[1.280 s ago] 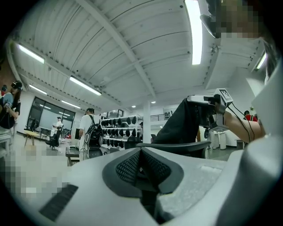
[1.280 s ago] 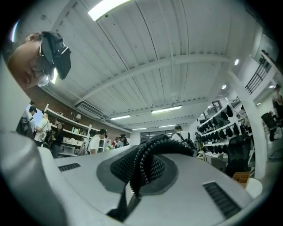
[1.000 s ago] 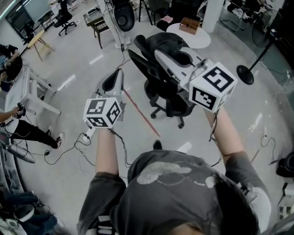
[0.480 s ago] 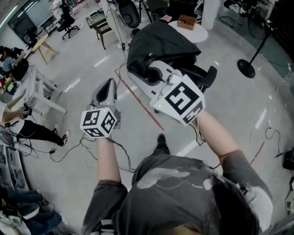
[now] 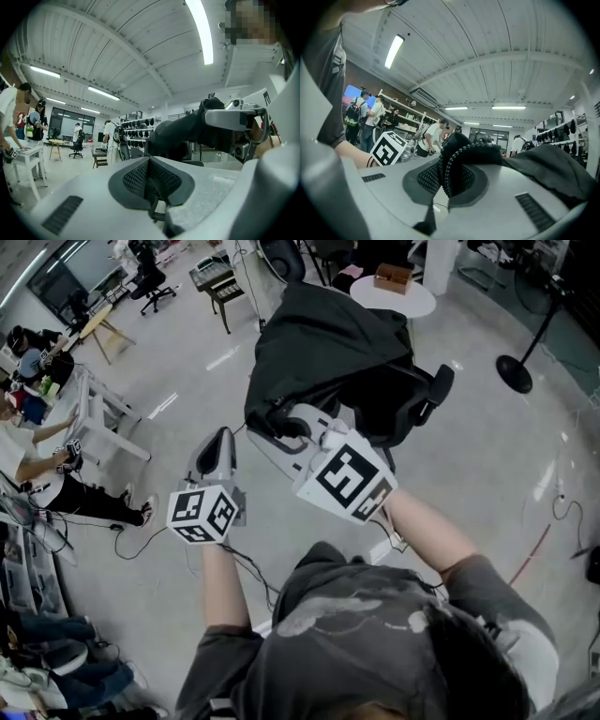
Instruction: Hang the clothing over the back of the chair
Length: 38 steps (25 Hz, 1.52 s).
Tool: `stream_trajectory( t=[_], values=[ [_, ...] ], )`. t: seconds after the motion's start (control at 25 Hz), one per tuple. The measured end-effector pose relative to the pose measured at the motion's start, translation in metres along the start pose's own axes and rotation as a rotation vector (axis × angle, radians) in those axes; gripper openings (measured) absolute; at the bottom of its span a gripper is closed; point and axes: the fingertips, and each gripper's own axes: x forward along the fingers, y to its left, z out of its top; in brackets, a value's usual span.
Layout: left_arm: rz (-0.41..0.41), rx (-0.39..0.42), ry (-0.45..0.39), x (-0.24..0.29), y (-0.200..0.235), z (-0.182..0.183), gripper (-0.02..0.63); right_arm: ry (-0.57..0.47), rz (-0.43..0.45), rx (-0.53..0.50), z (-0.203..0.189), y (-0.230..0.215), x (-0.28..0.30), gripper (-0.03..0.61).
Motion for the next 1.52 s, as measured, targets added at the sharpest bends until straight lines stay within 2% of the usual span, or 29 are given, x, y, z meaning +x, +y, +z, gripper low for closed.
stream_trajectory(
  t=[0.16,0.44,0.6,0.8,0.92,1.08,1.12,1.24,1.4,1.52],
  values=[
    [-0.003,-0.006,-0.005,-0.012,0.016,-0.004,0.002,0.039,-0.022,-0.004,-0.017,0.025,0.013,-0.003],
    [-0.077,-0.073,0.032,-0.034,0.03,-0.025,0.002,0.162,-0.219,-0.08,-0.067,0.035,0.023,-0.002],
    [-0.123,-0.099,0.046,-0.041,0.034,-0.035,0.002,0.195,-0.292,-0.047,-0.078,0.03,0.019,0.002],
    [-0.188,-0.107,0.074,-0.053,0.026,-0.048,0.002,0.255,-0.371,-0.055,-0.083,0.036,0.01,0.002],
    [-0.215,-0.119,0.081,-0.065,0.025,-0.053,0.002,0.28,-0.4,-0.024,-0.085,0.049,0.01,0.0],
    [-0.225,-0.137,0.092,-0.081,0.025,-0.066,0.002,0.31,-0.424,-0.057,-0.098,0.061,0.009,0.003],
    [-0.229,-0.14,0.096,-0.086,0.024,-0.069,0.002,0.301,-0.441,-0.043,-0.099,0.062,0.006,0.018],
    [-0.241,-0.143,0.109,-0.097,0.025,-0.076,0.002,0.286,-0.484,-0.024,-0.097,0.064,0.001,0.13],
    [-0.251,-0.152,0.12,-0.11,0.024,-0.081,0.002,0.318,-0.549,-0.055,-0.1,0.064,-0.007,0.212],
    [-0.262,-0.151,0.125,-0.118,0.018,-0.085,0.002,0.325,-0.615,-0.002,-0.108,0.063,-0.023,0.279]
  ],
)
